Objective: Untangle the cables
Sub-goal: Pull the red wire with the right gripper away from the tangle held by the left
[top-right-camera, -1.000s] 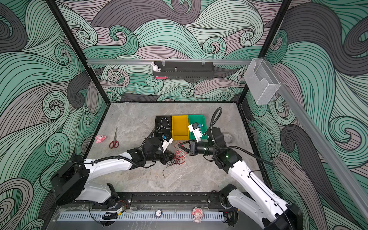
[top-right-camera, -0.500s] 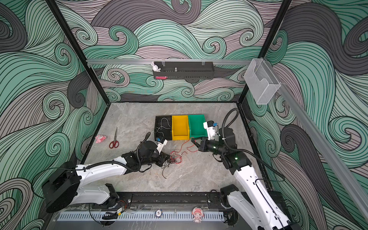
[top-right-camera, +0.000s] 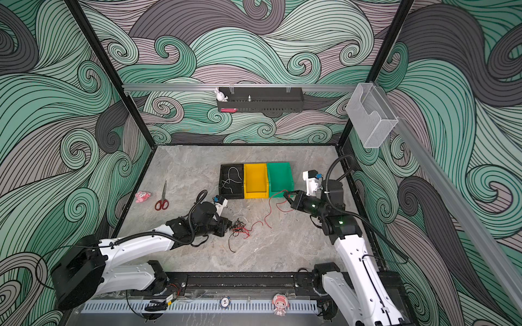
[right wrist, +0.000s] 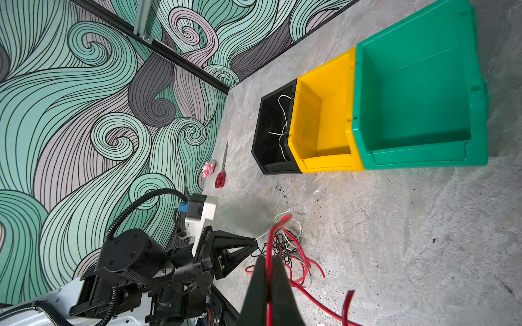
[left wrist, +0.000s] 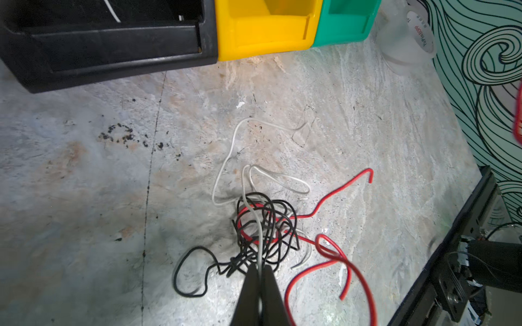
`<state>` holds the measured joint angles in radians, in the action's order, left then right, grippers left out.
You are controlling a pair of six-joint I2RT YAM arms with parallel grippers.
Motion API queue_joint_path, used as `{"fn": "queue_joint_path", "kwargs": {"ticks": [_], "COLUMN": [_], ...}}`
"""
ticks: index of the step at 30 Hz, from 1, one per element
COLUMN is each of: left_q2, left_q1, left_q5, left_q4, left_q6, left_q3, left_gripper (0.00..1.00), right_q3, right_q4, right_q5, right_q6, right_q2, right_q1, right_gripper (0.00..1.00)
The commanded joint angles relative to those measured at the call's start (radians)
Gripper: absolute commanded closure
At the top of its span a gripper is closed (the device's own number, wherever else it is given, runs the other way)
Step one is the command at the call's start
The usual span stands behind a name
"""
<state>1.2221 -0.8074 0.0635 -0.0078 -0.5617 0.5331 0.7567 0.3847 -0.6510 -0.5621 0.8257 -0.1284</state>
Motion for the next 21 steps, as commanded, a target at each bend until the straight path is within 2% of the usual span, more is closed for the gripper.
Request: {"fn": "queue_joint_path", "kwargs": {"ticks": [1, 10, 12, 14, 18, 21], "left_q2": [-0.027, -0.06, -0.072, -0.087, -0.141, -0.177], "left_q1": [0.008, 0.012, 0.011, 0.012, 0.012, 0.013], "left_q5": [-0.011, 0.027, 0.028, 0.029, 0.019, 0.017], "left_q4": [-0.04, -0.054, -0.06, -0.066, -0.07, -0.076], "left_q6": [-0.018, -0.04, -0.052, -0.064, -0.088, -0.098], "left_q3": [0.001, -0.002, -0.007, -0.012, -0.038, -0.06], "left_gripper": [1.0, 0.79, 0.67, 0.6, 0.52, 0.49], "right_q3": [-0.013, -0.03, -0.013, 0.006, 0.047, 0.09], "right_q4": [-0.02, -0.135, -0.107, -0.074, -0.032, 0.016], "right_q5": [-0.033, -0.062, -0.025, 0.02, 0.133, 0.229], "right_q6": [-0.019, -0.077, -0.051, -0.019, 0.036, 0.086], "right_q2": [0.007, 0.067, 0.085, 0.102, 0.144, 0.195], "right_q1": [0.004, -0.029, -0.058, -0.089, -0.15, -0.211], "right_gripper": [0.99, 0.99, 0.99, 0.99, 0.98, 0.98]}}
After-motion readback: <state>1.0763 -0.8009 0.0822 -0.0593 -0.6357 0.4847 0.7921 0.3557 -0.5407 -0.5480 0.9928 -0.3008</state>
